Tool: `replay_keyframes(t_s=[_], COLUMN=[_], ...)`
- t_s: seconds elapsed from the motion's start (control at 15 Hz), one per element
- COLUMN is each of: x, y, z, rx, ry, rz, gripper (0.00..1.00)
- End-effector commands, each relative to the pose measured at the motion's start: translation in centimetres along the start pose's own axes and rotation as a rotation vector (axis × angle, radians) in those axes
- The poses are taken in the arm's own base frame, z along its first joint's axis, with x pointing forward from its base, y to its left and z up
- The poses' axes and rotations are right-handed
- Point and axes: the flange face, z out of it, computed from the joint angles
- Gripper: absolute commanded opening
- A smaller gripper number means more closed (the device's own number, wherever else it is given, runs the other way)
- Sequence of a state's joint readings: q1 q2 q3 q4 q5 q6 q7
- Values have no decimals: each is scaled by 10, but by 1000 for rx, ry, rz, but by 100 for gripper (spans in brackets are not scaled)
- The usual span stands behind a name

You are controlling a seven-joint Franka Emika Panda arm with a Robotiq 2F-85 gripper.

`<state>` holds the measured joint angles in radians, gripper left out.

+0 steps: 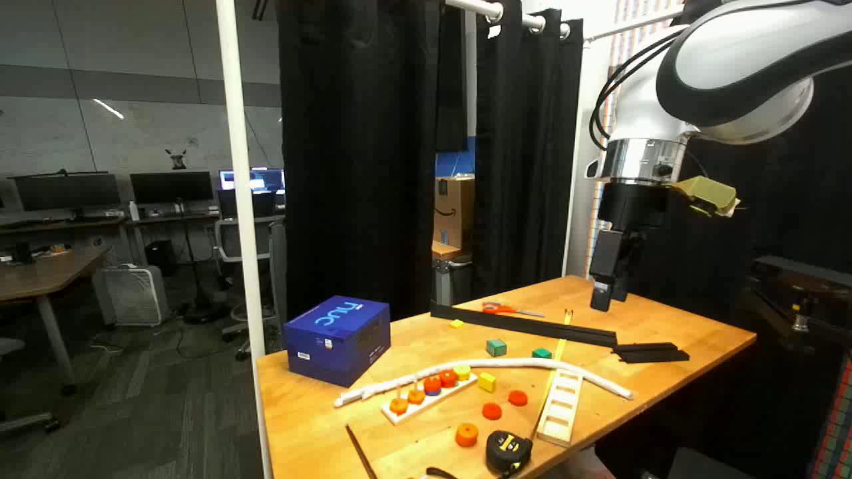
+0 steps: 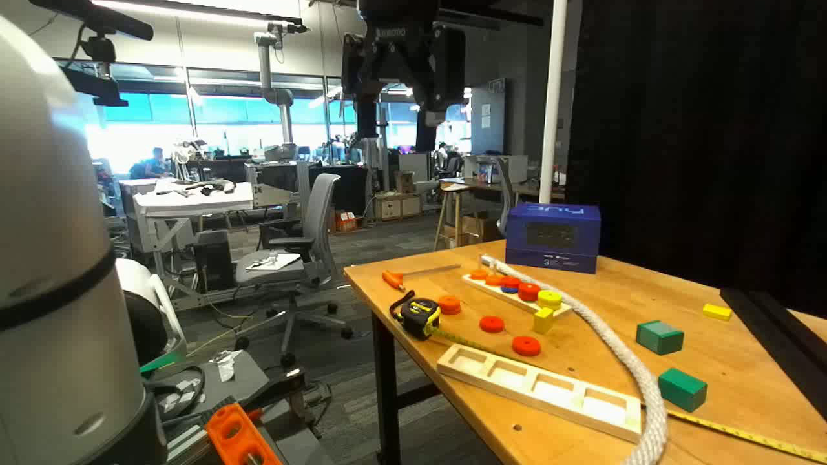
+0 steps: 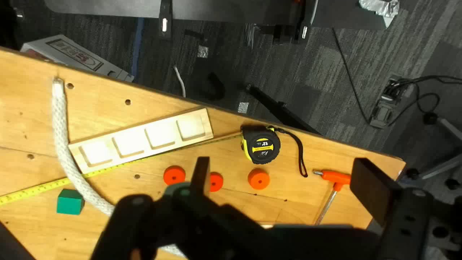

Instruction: Pick up the yellow block at the front of the table and put it on the wooden board

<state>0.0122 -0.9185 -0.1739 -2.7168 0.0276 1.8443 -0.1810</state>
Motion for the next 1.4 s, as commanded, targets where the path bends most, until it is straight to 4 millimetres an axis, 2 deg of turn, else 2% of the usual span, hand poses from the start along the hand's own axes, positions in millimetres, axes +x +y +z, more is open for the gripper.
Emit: replay_keyframes(t_s=[0.0,0.4,0.67,1.0,1.33], x=[0,1,15,58,89], y=[0,0,-3,-19,-25], z=[-1,-4,7,38,80], rx=[0,-1,-58,-162,-233], ry=[2,9,3,0,-6], rz=[0,0,82,150,28], gripper=[100,100,100,100,100])
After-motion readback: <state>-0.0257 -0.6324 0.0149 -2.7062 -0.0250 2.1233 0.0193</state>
